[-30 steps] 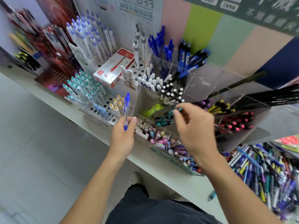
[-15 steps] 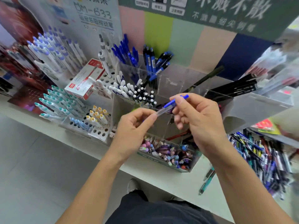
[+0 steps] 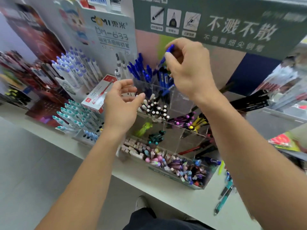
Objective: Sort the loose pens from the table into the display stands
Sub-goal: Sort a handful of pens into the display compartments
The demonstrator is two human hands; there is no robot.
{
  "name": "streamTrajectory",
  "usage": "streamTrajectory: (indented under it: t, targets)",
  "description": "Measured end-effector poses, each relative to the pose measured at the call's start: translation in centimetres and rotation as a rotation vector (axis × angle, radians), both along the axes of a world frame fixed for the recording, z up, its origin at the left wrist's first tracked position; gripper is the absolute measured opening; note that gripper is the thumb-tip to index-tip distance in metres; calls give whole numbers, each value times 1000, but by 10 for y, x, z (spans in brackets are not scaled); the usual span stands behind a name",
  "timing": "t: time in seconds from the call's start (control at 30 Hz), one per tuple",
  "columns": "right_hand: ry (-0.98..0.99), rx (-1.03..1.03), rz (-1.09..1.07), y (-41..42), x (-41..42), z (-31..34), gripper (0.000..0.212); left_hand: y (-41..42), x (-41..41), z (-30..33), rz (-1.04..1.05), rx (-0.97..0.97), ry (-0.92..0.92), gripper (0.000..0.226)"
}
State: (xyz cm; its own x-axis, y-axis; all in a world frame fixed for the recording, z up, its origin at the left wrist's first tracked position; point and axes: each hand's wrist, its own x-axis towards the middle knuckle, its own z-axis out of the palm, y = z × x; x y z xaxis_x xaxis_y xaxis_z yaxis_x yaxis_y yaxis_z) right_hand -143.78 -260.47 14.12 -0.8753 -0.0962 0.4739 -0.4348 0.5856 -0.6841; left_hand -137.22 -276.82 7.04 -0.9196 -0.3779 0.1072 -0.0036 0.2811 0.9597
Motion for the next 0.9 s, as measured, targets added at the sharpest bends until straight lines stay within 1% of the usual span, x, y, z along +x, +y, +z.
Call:
streamTrajectory:
  t: [0.07,0.13,0.2,0.27,0.3,0.37,0.43,0.47,0.53,0.57,0.63,0.67,0.73,0.8,0.83,0.87,0.9]
  targets:
    - [-54,236,27,-17,-19,-1,17,-8,-5,0,-32,-88,-13,44]
    - [-157,416,60,-32,-31,-2,15,-15,-10,-2,-58,-112,-38,47]
    - [-257,550,71,-44,-39,-4,7,-20,-13,-4,-63,-104,-40,45]
    - [-298,610,63,-50,-41,-3,6,-20,-14,-6,-45,-87,-13,39]
    - [-304,589,76,-49,-40,-3,8,-19,-13,-6,-31,-83,1,35]
    - [-297,431,116,-34,-29,-2,24,-12,-8,-8,-9,-82,17,25]
    - [-196,245,89,-3,2,0,31,2,1,-12,-8,-83,39,14]
    - [-133,147,70,17,23,-1,29,14,7,-13,-17,-75,48,9]
    - [-52,-61,32,64,69,-10,18,48,21,-15,-92,-24,86,1]
    - [-39,-140,-14,89,90,-17,14,69,30,-14,-164,-3,119,2]
    - [-65,-214,-171,142,122,-36,11,116,52,-15,-381,7,169,4]
    - [-111,-214,-263,170,135,-48,11,140,63,-17,-510,5,174,5]
    - [-300,-143,-459,228,156,-80,14,188,79,-26,-756,-37,109,7]
    - [-626,-20,-636,280,175,-122,19,236,87,-48,-953,-151,-111,13]
    - [-823,3,-668,296,181,-142,20,257,87,-67,-1001,-254,-260,23]
    - [-1013,14,-650,305,187,-162,22,275,86,-89,-1005,-390,-398,38]
    - [-1161,46,-598,306,191,-179,26,290,85,-115,-977,-536,-508,55]
